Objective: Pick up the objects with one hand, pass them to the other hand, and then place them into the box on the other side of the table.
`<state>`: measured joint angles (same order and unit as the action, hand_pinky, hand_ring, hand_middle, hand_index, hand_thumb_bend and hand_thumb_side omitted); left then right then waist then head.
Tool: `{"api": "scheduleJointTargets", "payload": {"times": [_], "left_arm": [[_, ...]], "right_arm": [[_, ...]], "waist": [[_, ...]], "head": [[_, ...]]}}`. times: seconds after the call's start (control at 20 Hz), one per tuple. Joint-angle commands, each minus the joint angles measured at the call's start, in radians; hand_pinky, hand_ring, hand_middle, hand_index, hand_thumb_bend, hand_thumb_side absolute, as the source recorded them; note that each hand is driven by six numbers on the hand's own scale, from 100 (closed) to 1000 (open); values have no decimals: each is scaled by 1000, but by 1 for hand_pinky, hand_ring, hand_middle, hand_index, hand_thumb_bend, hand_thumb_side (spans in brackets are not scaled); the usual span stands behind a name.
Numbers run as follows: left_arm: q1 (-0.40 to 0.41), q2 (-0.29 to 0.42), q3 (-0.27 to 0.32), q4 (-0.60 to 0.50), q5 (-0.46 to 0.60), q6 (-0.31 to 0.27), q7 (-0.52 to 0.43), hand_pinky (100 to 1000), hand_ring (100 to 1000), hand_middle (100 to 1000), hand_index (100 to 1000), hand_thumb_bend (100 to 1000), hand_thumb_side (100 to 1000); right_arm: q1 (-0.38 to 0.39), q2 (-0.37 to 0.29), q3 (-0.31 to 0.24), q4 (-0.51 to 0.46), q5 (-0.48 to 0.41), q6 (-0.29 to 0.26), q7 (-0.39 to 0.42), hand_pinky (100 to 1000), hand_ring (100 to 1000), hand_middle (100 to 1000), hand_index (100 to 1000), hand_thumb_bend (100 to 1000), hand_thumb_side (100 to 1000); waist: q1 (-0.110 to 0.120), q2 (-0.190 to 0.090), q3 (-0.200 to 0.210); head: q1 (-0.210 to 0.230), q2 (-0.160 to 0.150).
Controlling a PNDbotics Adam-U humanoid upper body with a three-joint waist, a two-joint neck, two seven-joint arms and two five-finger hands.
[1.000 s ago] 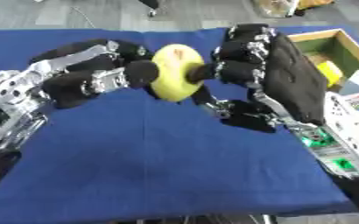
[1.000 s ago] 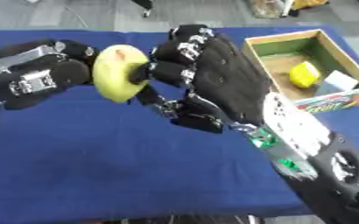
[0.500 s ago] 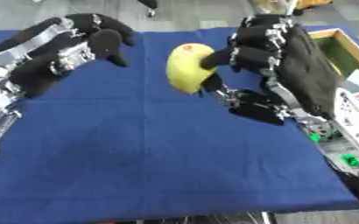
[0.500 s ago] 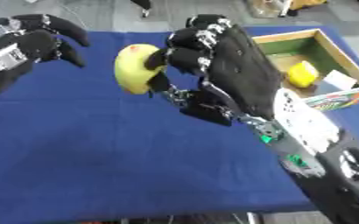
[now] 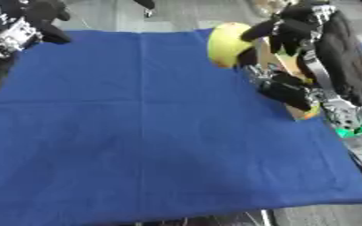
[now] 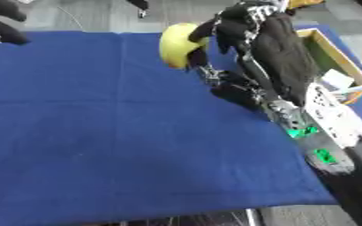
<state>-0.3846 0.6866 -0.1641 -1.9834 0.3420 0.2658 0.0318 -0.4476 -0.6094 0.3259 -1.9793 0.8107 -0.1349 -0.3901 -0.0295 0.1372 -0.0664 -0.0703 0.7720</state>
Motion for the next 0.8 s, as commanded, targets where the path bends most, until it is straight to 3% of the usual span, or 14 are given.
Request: {"api": "scheduleJointTargets", "payload": {"times": [0.05,0.3,0.45,0.6,0.8], "left_arm": [[16,15,40,-17,-6,-27,35,748,607,680,760,543,640],[57,-7,65,-17,-20,-80,44,748,605,670,759,542,633],[73,-28,79,-17,-31,-122,39,747,603,666,759,540,629],[82,-45,88,-17,-44,-158,25,749,604,663,760,539,624],[92,-78,100,-17,-58,-201,11,750,604,659,761,538,620]], "right_arm": [[27,-74,-87,-21,-71,108,-23,388,147,233,328,100,100],[78,-162,-171,-20,-178,287,-9,391,122,208,310,100,100],[65,-193,-195,67,-249,366,20,406,101,184,296,100,100],[12,-191,-193,263,-341,370,35,428,100,162,283,100,100],[-94,-156,-190,635,-443,283,61,469,100,160,274,100,100]], "waist": [[-9,-26,3],[-9,-24,9],[-8,-26,17],[-5,-27,27],[0,-27,49]], "head": [[-41,-2],[-99,-14],[-139,-19],[-172,-26],[-210,-38]]}}
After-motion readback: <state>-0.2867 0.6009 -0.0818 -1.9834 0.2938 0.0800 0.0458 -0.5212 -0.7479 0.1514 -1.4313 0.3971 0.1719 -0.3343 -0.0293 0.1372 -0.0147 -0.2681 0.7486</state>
